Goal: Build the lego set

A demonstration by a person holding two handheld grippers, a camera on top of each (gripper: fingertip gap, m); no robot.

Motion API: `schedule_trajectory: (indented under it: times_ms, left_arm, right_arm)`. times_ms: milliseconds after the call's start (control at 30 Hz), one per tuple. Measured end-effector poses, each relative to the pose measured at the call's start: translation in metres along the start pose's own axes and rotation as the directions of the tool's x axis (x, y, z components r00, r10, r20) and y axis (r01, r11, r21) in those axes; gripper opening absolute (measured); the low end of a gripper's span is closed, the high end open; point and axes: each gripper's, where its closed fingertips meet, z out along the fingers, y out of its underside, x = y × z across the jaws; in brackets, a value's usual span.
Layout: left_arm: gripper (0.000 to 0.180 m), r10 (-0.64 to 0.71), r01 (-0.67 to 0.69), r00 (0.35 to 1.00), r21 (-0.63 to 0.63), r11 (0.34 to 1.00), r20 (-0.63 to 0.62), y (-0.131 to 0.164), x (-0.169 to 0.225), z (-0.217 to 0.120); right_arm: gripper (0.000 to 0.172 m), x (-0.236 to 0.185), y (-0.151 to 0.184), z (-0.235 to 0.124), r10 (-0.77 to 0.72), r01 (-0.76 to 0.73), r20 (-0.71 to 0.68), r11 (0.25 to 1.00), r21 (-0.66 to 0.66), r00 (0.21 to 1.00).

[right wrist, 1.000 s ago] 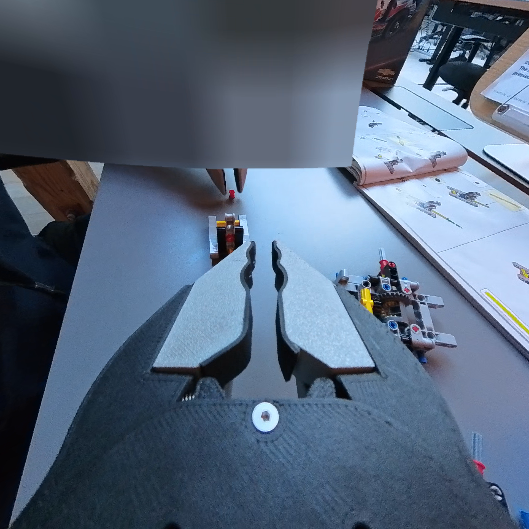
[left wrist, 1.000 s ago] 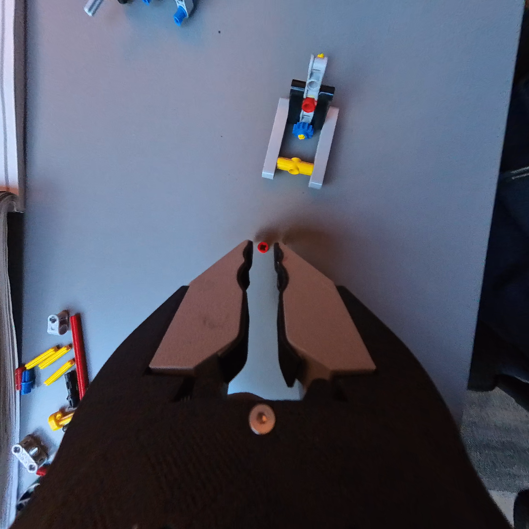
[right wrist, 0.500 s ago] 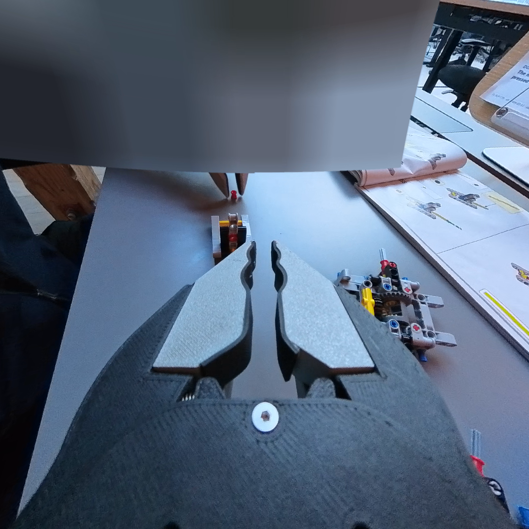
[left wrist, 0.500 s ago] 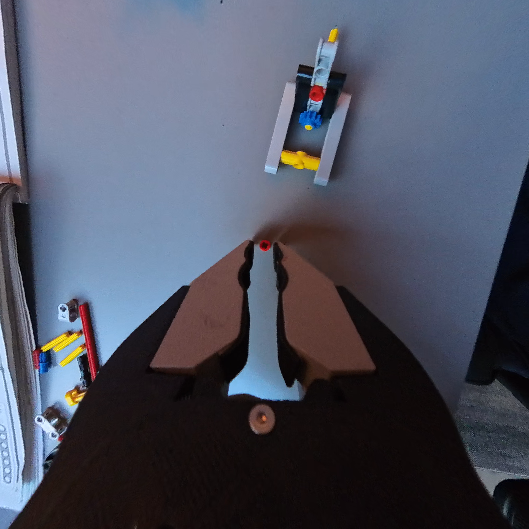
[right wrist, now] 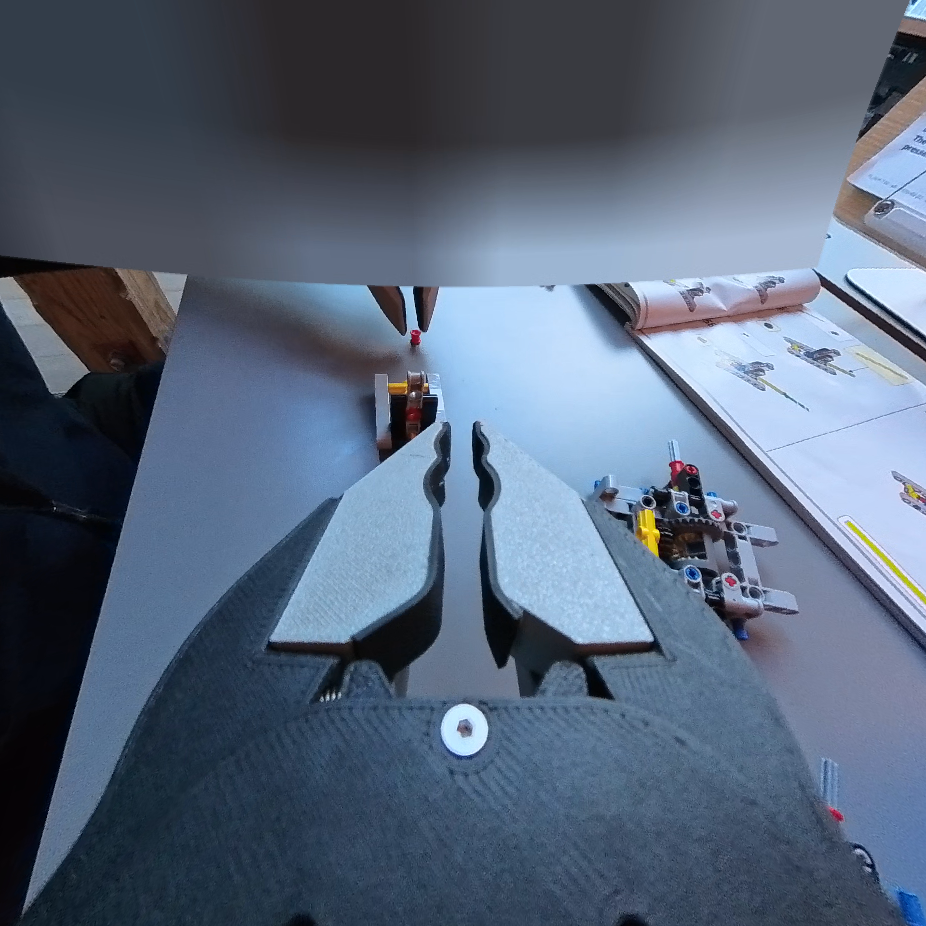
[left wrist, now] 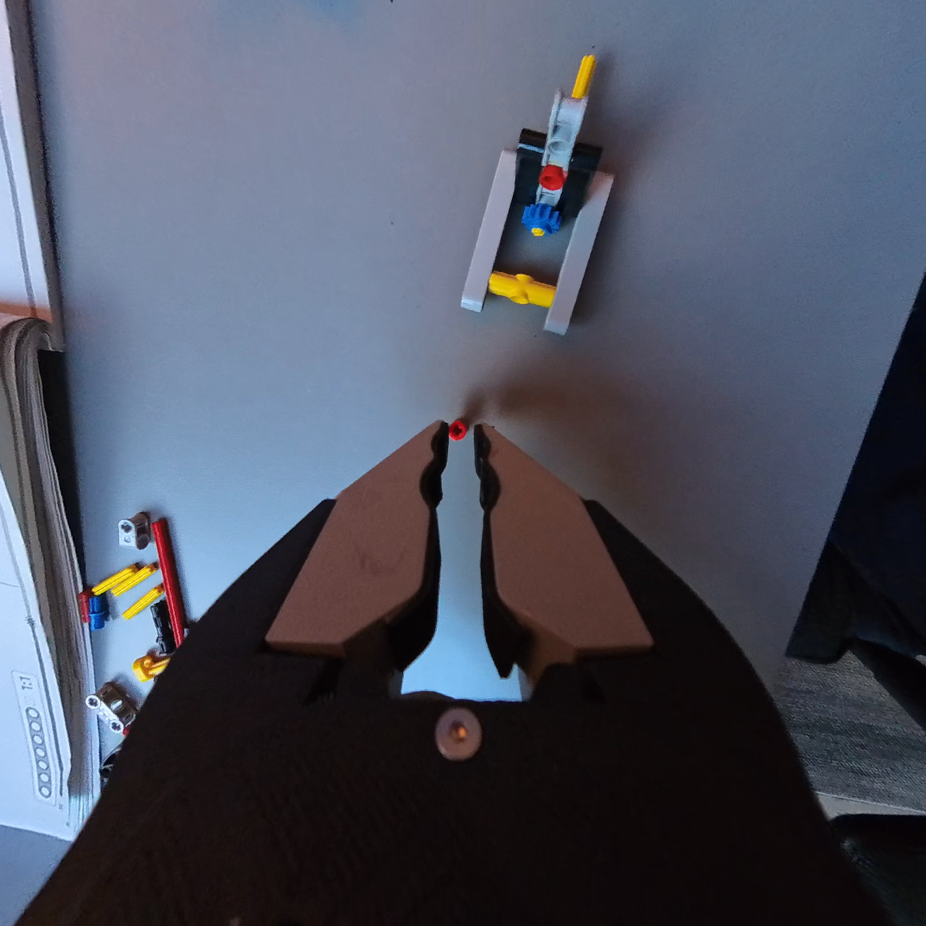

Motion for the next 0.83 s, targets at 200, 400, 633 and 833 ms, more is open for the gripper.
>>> schedule_trajectory:
  times_ms: [200,400,633,833]
  left_arm:
    - [0.006,-0.001,0.001,1.0,-0.032,0.999,-0.008,0.003,0.0,0.003]
    - [0.005,-0.01,0.009,1.0,-0.044,0.999,-0.015,0.005,-0.001,0.005]
    - [0.004,-0.003,0.0,1.0,0.134,0.991,0.025,-0.009,-0.009,-0.005]
    - [0.004,-0.068,0.42,0.901,0.825,0.378,-0.428,-0.079,-0.002,-0.108]
  right_arm:
    - [0.005,0.0,-0.001,-0.001,-0.003,0.003,0.0,1.0,0.004,1.0]
    - [0.005,-0.001,-0.001,-0.001,-0.004,0.004,-0.001,1.0,0.003,1.0]
    - [0.005,-0.002,0.001,0.001,-0.009,0.009,0.007,1.0,-0.009,1.0]
    - [0.004,-0.001,-0.004,-0.001,0.013,-0.013,0.007,1.0,0.022,1.0]
